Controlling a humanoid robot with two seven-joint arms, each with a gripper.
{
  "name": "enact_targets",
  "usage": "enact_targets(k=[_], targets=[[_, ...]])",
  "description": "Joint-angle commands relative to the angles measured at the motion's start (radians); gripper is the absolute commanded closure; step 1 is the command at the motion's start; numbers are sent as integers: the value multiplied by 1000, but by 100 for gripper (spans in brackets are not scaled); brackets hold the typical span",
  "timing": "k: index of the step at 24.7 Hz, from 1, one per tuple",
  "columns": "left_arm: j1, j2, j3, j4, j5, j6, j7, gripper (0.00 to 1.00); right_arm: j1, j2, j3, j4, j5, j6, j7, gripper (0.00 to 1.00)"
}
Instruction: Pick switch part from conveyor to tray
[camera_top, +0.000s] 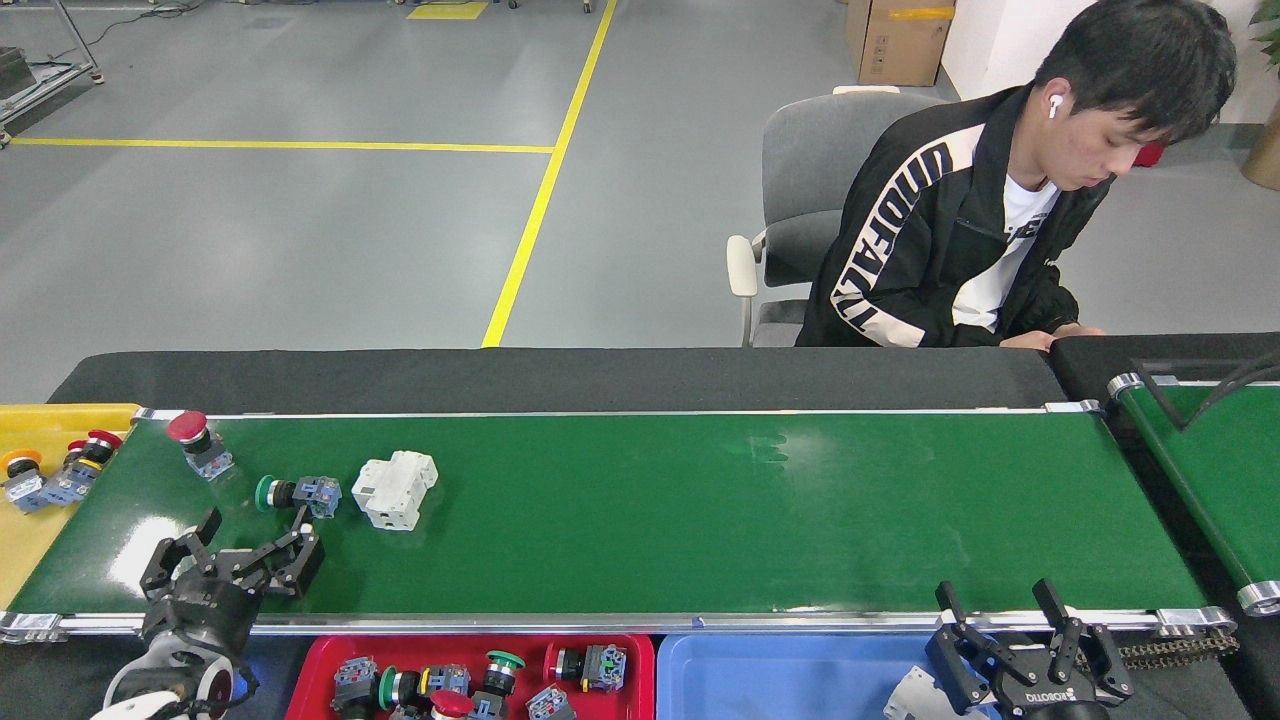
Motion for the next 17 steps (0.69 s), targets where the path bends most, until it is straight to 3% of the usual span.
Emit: enact_targets(k=[1,4,5,6,8,10,13,17], targets=[[-46,17,-18,44,-2,34,30,0,-1,-2,-5,-10,-2,1,-9,4],[-107,32,-58,136,-2,58,59,10,-1,-2,-4,-10,0,-1,-9,4],[-118,49,-72,159,3,52,64,26,-1,-2,-4,-10,0,-1,-9,4],[-122,64,-79,183,4,49,69,56,-1,-2,-2,-10,0,-1,-9,4],[-124,81,-89,208,10,26,70,88,-1,-3,1,-10,0,-1,-9,4],[-124,83,-82,206,36,-9,73,94,-1,-3,1,-10,0,-1,-9,4],[-95,83,-89,169,127,-51,86,95,-1,-2,2,-10,0,-1,-9,4],[71,84,-82,-79,210,-135,86,95,-1,-2,1,-10,0,-1,-9,4]])
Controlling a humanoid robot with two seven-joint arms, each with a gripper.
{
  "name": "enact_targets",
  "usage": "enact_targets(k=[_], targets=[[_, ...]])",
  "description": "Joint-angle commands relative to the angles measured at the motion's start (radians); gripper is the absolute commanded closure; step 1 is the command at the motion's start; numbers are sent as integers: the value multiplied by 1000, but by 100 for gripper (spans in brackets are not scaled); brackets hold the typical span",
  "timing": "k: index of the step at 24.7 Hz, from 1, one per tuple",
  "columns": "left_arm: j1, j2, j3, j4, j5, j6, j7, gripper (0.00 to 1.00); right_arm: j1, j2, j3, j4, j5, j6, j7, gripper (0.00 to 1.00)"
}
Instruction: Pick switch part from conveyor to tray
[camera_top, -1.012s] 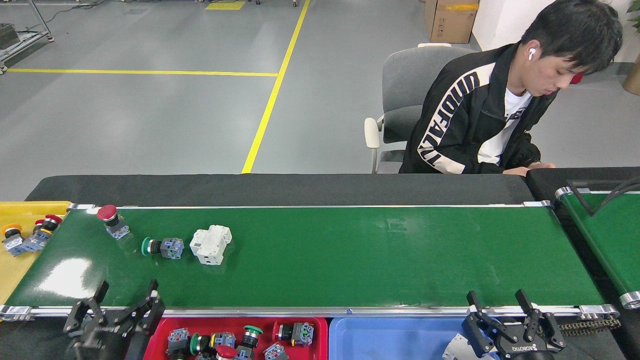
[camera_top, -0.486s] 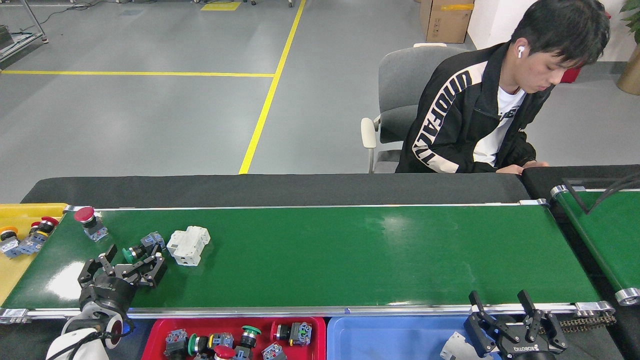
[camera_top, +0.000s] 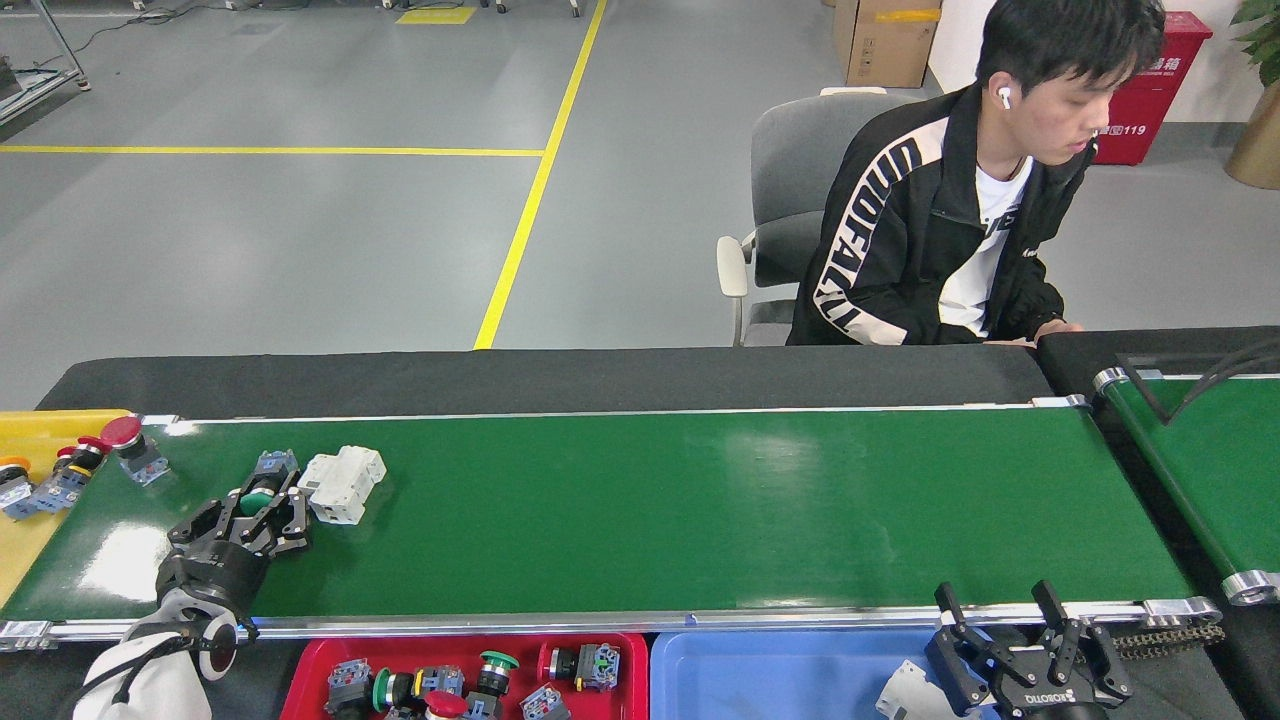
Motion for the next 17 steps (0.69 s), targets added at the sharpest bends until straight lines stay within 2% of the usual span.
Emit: enact_targets(k=[1,4,8,9,10,11,12,17], targets=[[79,6,4,-156,15,-42,10,95,0,-2,-1,-11,0,-4,-9,4],[264,-3,-2,-393,23,-63,10,94,3,-2,-1,-13,0,-4,-9,4],[568,-23,-16,-713,21,-164,46,91,4,-2,-4,-13,0,-2,-9,4],[611,-18,-20,-749,21,-178,47,80,4,-2,-4,-13,0,-2,-9,4],[639,-23,-22,-767,21,-181,46,52,6,-2,-6,-13,0,-2,-9,4],[643,-26,-23,-769,18,-181,46,29,6,-2,-6,-13,0,-2,-9,4],[649,-13,-26,-764,14,-183,49,0,7,-2,-7,-13,0,-2,-9,4],[654,-26,-6,-770,18,-181,50,0,15,-3,-10,-13,0,-2,-9,4]])
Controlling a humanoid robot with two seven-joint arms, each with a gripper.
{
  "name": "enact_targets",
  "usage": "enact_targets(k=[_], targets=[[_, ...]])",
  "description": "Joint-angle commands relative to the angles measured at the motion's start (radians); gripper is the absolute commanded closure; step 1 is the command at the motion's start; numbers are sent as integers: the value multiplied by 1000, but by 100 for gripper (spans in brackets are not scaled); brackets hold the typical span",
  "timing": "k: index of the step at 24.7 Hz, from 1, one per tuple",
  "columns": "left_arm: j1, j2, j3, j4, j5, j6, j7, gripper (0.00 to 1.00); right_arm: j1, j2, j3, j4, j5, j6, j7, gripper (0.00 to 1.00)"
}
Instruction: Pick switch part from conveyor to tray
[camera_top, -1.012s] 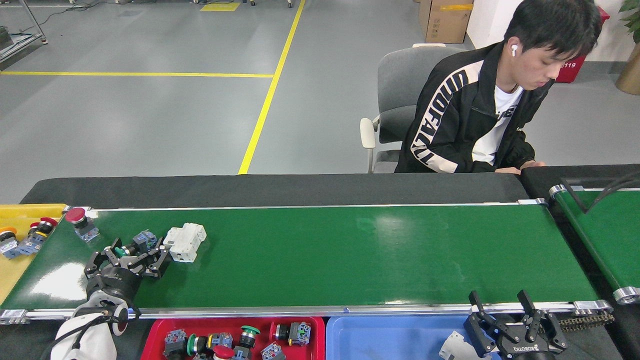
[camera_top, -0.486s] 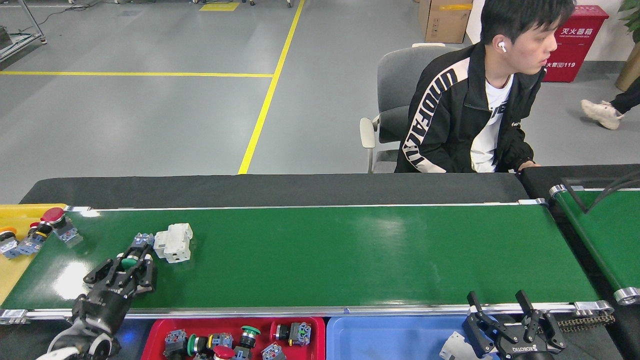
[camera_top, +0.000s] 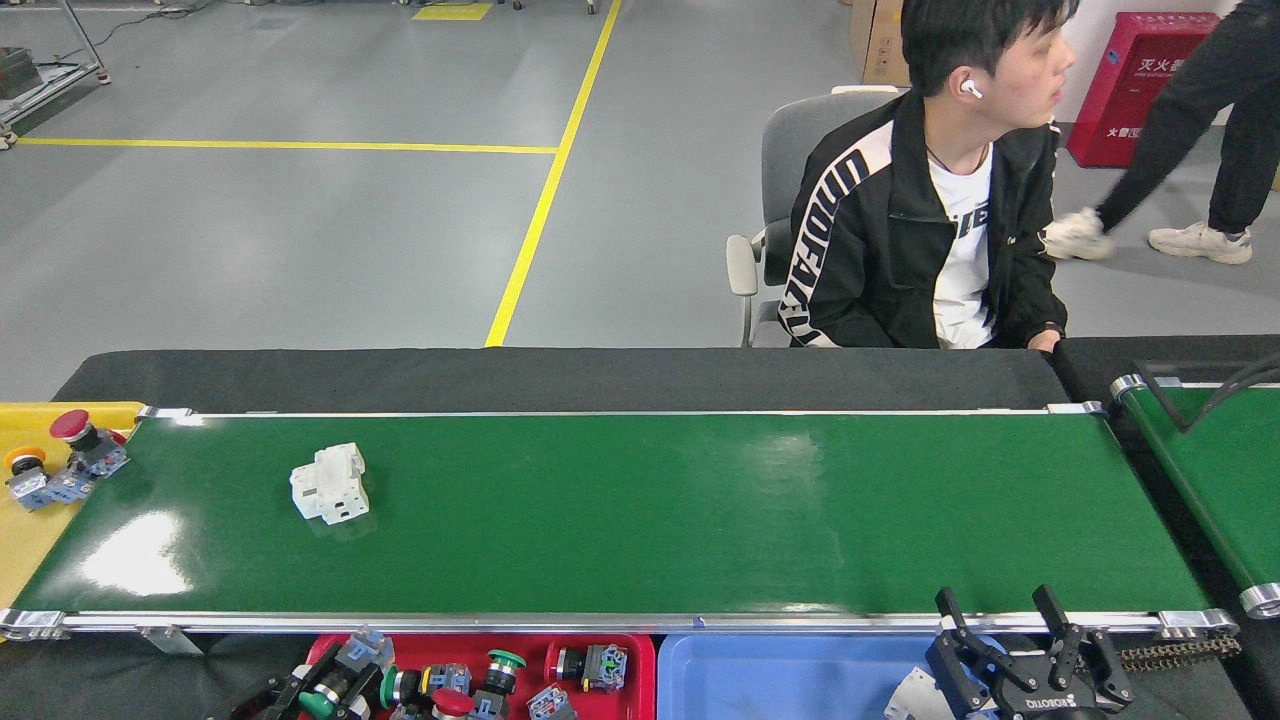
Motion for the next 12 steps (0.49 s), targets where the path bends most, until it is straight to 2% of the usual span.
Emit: enact_targets(k=[1,3,6,7,10,12], targets=[[3,-8,26,-23,4,9,11,0,1,-3,-9,-13,0,2,-9,4],[17,-60,84,-35,7,15,5,0,9,-3,-15,-13,0,2,-11,4],[11,-232,258,-28,7,125,-87,0,12,-3,-17,-13,0,2,-11,4],[5,-257,285,-21,9,150,-122,0,12,-3,-17,-13,-2,3,-9,4],[-3,-258,307,15,14,185,-144,0,10,-3,-20,-13,-2,3,-9,4],[-85,-241,304,51,4,202,-154,0,10,-3,-43,-10,-5,5,-9,4]])
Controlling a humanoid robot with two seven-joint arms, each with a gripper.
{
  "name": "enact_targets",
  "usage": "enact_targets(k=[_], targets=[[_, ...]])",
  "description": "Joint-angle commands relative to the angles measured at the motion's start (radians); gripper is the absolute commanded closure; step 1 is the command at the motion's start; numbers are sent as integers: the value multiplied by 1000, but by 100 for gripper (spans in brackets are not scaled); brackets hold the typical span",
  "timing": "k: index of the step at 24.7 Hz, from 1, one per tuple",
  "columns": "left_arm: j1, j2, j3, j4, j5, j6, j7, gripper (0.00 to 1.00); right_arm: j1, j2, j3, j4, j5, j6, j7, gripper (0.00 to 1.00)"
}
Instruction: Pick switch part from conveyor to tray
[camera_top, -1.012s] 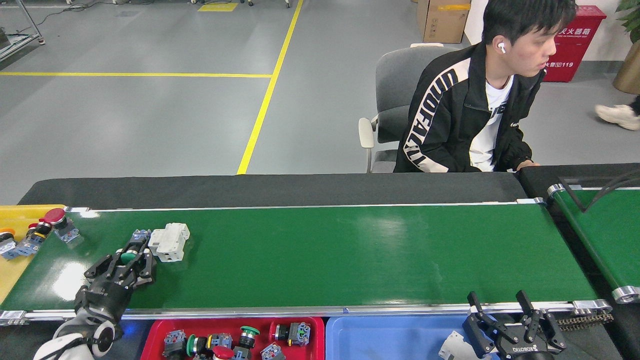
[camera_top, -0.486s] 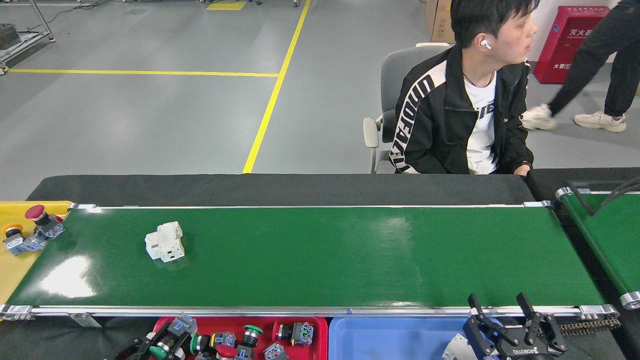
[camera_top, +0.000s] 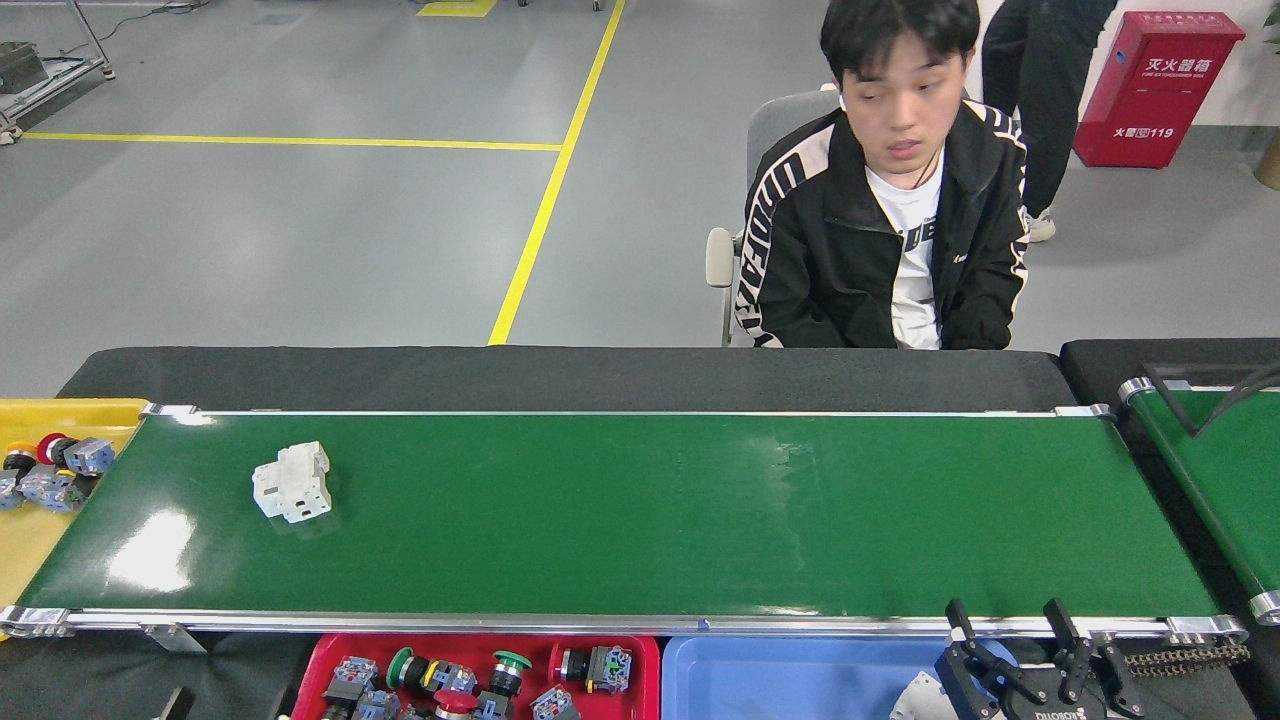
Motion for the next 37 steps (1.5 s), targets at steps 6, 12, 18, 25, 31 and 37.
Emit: enact_targets(k=[6,12,18,25,31,37], targets=[[-186,167,17,156,-1,96,-69,0,-81,-14,-10,59,-5,-20,-9,3],[-258,300,37,365,13,153,-63,0,-124,-9,15,97,-5,-123,-9,3],[-391,414,70,604,32,164,-58,0,-128,-6,20,113,-5,-229,-11,3],[-669,621,-135,1124,32,181,115,27,-128,-5,20,113,-5,-243,-11,3],[-660,619,-177,1100,104,110,134,91,-127,-5,18,114,-5,-243,-11,3],[-415,559,-175,658,213,57,129,92,-105,-3,-10,110,-6,-237,-11,3]])
